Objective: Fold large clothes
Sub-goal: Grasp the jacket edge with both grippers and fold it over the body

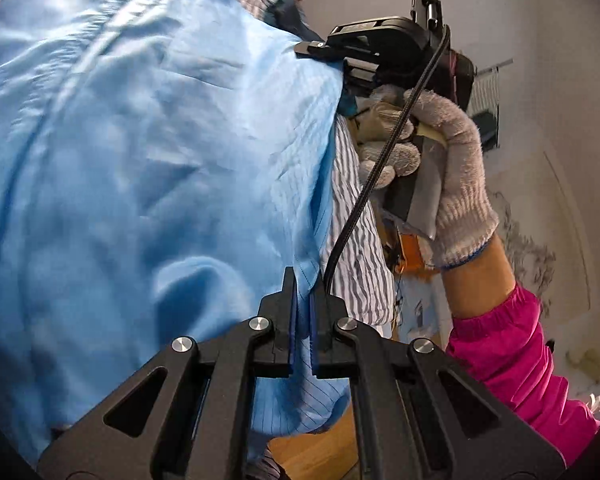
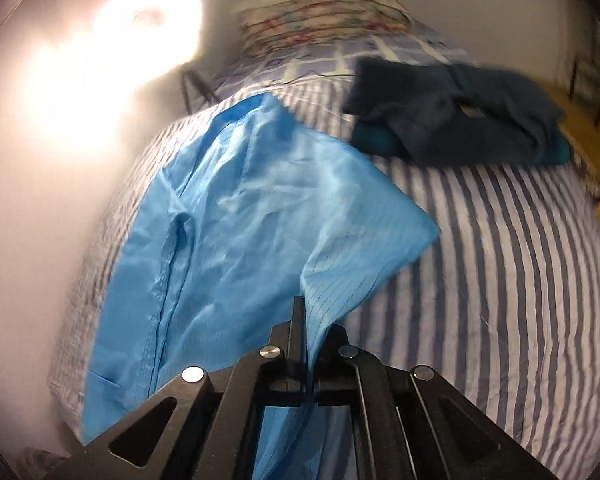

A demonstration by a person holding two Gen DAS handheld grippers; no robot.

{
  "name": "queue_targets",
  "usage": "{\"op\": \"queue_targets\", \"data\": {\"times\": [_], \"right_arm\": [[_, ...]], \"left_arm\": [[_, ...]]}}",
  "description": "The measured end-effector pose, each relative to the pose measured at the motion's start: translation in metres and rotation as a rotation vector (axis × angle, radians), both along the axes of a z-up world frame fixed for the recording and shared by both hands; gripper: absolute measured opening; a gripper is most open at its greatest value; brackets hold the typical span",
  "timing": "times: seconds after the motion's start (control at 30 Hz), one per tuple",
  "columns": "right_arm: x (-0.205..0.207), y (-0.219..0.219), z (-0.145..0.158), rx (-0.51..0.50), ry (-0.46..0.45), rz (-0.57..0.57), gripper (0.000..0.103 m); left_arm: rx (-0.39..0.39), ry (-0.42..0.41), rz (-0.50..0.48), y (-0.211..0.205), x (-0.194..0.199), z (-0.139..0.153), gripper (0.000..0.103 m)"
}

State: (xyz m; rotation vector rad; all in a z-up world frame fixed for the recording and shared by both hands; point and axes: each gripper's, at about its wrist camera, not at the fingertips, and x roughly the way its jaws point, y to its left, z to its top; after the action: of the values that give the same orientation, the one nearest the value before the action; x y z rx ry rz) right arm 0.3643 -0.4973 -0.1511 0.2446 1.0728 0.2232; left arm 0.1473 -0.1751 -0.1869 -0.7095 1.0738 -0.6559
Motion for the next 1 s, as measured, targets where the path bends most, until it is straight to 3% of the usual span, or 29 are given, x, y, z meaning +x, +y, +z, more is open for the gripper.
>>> {"op": "queue_targets", "data": {"times": [0.23,0.43,0.57,0.7,0.83,1.0], "right_arm": [[0.021,0.09,-0.001,-0.173,0.007,0.131,0.0],[0.039,0.153,-0.037,-0.23,0.07,0.2,0.0],[0.044,0.173,-0.064,-0.17,0.106,0.229,0.003],[0.042,0.169,-0.071,-0.036,0.133,0.234,0.029],[0.024,0.127,-0.038,0.15,0.084,0.202,0.031],[-0.037,0.054,0.016,0.25,0.0,0.171,0.034]], "left_arm": [[0.03,0.041,0.094,0.052,-0.005,-0.016,0.002],[0.044,0.104,0.163,0.083,-0.008,-0.029,0.002],[0.08,0.116,0.171,0.088,-0.012,-0.039,0.002],[0.102,0.119,0.177,0.092,-0.014,-0.04,0.002],[0.123,0.099,0.179,0.095,-0.017,-0.036,0.002],[0.132,0.084,0.181,0.1,-0.018,-0.031,0.002]]}}
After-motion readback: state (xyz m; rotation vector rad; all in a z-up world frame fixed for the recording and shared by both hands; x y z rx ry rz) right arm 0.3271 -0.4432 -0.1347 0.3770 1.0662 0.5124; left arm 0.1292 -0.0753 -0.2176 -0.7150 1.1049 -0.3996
